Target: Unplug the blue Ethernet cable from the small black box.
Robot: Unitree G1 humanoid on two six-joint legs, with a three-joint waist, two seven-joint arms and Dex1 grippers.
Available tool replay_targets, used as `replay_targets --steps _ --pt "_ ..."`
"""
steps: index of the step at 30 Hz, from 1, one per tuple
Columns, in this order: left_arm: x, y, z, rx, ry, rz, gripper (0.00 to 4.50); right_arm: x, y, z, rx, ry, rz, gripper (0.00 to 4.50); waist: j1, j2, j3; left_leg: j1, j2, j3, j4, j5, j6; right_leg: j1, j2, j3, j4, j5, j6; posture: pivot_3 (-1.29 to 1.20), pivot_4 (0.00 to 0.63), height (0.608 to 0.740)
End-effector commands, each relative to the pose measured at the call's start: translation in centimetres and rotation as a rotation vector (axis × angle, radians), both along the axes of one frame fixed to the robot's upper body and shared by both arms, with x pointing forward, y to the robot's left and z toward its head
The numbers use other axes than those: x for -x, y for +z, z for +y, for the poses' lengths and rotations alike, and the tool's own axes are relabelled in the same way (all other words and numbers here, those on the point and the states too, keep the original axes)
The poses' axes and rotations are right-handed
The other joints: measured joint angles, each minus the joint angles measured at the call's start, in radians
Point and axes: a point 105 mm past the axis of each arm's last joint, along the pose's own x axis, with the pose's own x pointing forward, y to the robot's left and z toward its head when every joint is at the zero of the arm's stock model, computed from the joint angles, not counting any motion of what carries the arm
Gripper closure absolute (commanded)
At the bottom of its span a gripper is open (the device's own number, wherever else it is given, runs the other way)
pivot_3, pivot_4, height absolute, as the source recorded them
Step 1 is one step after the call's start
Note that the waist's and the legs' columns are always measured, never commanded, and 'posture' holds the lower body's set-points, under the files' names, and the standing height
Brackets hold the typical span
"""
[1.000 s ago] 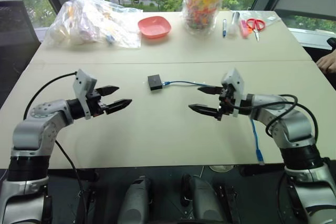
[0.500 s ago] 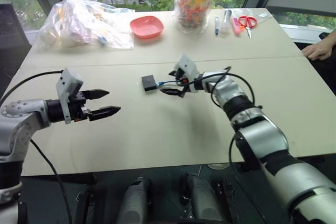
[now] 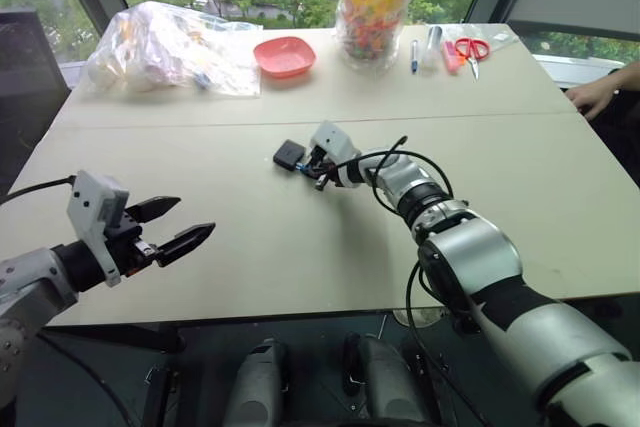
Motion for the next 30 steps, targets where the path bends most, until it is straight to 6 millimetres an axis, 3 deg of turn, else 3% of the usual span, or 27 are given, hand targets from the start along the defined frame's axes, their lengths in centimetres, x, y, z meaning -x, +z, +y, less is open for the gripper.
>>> replay_targets --steps 1,6,9,12,17,21,30 --pt "-1.8 1.2 0.3 0.003 -0.025 -0.048 0.01 -0.3 0.5 -0.1 0.021 0.002 -0.064 4.44 0.0 0.0 0.0 -0.001 0.0 0.0 0.0 0.0 0.0 -0.001 0.0 0.0 0.0 0.0 0.0 0.0 0.15 0.74" --pt "-6.6 3.1 0.5 0.195 -0.081 -0.066 0.01 -1.7 5.1 -0.4 0.108 0.045 -0.44 4.44 0.003 0.0 0.001 -0.005 -0.002 0.001 0.0 0.003 0.002 -0.005 0.001 0.0 0.002 0.001 0.0 0.0 0.15 0.74" --pt "-10.1 4.0 -0.2 0.279 -0.138 -0.063 0.01 -1.3 8.7 -0.6 0.068 0.11 -0.659 4.44 0.005 0.0 0.001 -0.006 -0.003 0.002 0.0 0.003 0.002 -0.006 0.0 0.001 0.002 0.002 0.004 0.0 0.15 0.74" --pt "-12.8 4.7 -1.4 0.313 -0.186 -0.068 0.01 -0.6 10.8 -0.9 0.061 0.152 -0.803 4.44 0.0 -0.002 0.001 -0.007 -0.004 0.004 0.0 0.003 0.002 -0.006 0.002 0.001 0.002 0.003 0.006 0.0 0.15 0.74" --pt "-15.8 6.6 -4.4 0.384 -0.306 -0.086 0.01 0.9 12.1 -1.0 0.069 0.232 -0.951 4.44 -0.004 -0.003 0.001 -0.006 -0.003 0.006 -0.001 0.003 0.002 -0.007 0.003 0.001 0.003 0.003 0.007 0.0 0.15 0.74" --pt "-16.4 7.0 -7.3 0.392 -0.44 -0.069 0.01 1.3 11.6 -1.5 0.109 0.245 -0.988 4.44 -0.005 -0.003 0.001 -0.006 -0.003 0.007 -0.001 0.003 0.002 -0.007 0.004 0.002 0.003 0.003 0.007 0.0 0.15 0.74" --pt "-17.2 7.4 -9.1 0.478 -0.493 -0.038 0.01 1.8 12.5 -1.7 0.141 0.247 -1.084 4.44 -0.005 -0.003 0.001 -0.005 -0.003 0.007 0.0 0.004 0.002 -0.008 0.004 0.003 0.005 0.003 0.007 0.0 0.15 0.74"
